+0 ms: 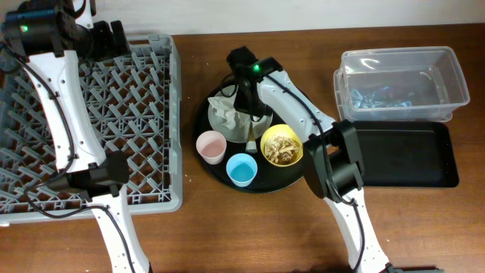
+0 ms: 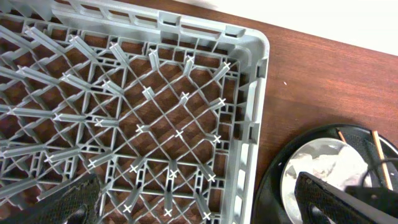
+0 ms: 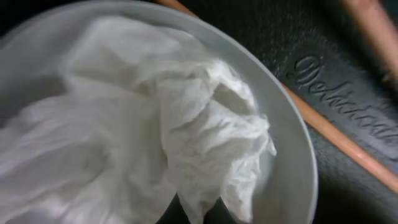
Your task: Sort waste into correct bins and load items into the dishwasher rack
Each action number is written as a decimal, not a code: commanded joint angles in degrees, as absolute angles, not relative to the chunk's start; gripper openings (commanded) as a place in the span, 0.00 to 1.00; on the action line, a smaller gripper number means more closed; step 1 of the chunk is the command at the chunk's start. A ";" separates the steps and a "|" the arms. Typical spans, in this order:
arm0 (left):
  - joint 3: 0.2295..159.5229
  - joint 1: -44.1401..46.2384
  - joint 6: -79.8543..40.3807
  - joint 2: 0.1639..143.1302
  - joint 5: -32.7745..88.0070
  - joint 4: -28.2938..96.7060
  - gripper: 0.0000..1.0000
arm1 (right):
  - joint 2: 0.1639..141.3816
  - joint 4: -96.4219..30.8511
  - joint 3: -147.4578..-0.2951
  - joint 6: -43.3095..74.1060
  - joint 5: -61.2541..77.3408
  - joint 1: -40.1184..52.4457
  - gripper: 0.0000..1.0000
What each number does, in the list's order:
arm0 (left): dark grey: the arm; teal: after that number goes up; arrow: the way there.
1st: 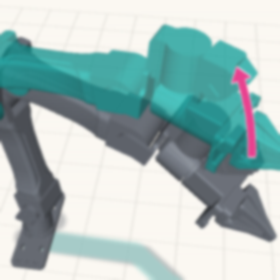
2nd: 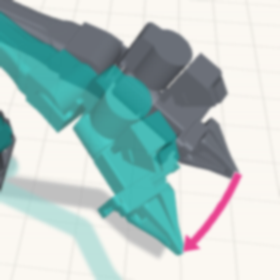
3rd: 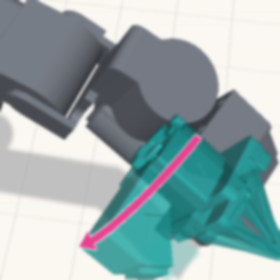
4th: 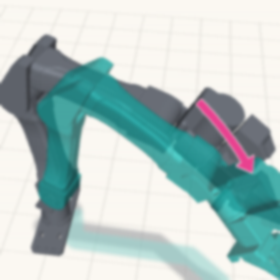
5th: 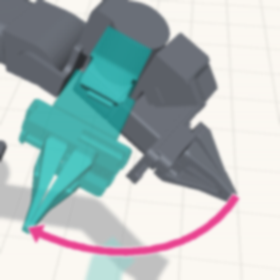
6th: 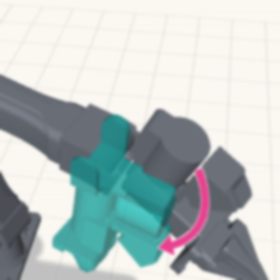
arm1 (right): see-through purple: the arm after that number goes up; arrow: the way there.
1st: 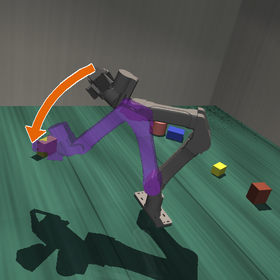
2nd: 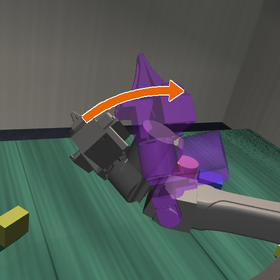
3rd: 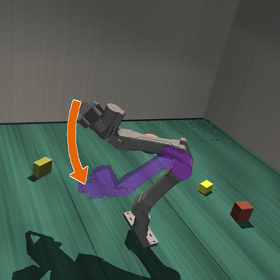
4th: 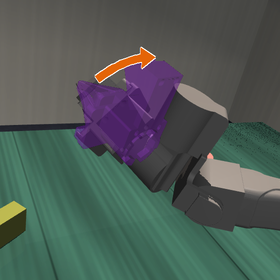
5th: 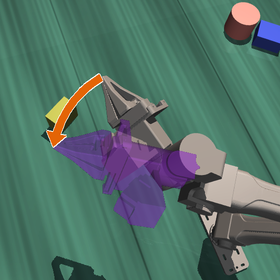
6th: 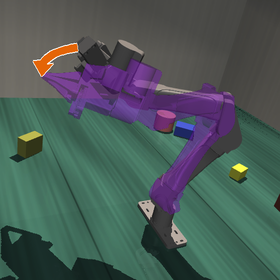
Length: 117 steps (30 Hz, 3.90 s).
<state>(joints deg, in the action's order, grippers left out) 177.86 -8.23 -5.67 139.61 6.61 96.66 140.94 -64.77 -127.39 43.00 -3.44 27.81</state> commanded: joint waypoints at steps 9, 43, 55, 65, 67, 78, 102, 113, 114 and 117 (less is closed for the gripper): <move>178.54 -8.21 -6.20 137.86 6.15 96.71 0.99 | 122.80 -79.88 -146.65 28.05 -0.21 19.66 0.04; 178.54 -8.21 -6.20 137.86 6.15 96.71 0.99 | 124.99 -58.72 -132.00 47.48 -4.01 -14.50 0.98; 178.54 -8.21 -6.20 137.86 6.15 96.71 0.99 | 118.65 -68.36 -136.14 22.68 17.76 6.72 0.99; 178.54 -8.21 -6.20 137.86 6.15 96.71 0.99 | 122.80 -68.77 -135.81 20.32 -3.53 23.75 0.99; 178.54 -8.21 -6.20 137.86 6.15 96.71 0.99 | 124.09 -68.77 -135.63 20.36 -3.46 24.80 0.99; 178.54 -8.21 -6.20 137.86 6.17 96.71 0.99 | 130.89 -68.23 -135.55 20.34 -3.25 25.17 0.96; 178.54 -8.21 -6.20 137.88 6.15 96.71 0.99 | 144.77 -61.01 -135.52 12.23 5.80 29.43 0.86; 178.54 -8.21 -6.20 137.86 6.15 96.71 0.99 | 149.25 -60.12 -135.52 12.21 5.37 30.41 0.83; 178.54 -8.21 -6.20 137.86 6.15 96.71 0.99 | 149.38 -59.99 -135.52 12.21 5.37 30.41 0.83; 178.54 -8.21 -6.20 137.86 6.15 96.71 0.99 | 149.56 -59.99 -135.52 12.21 5.37 30.41 0.76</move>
<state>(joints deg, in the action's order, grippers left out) 177.86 -8.23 -5.67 139.61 6.61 96.66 148.77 -60.14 -135.85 12.84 5.48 29.89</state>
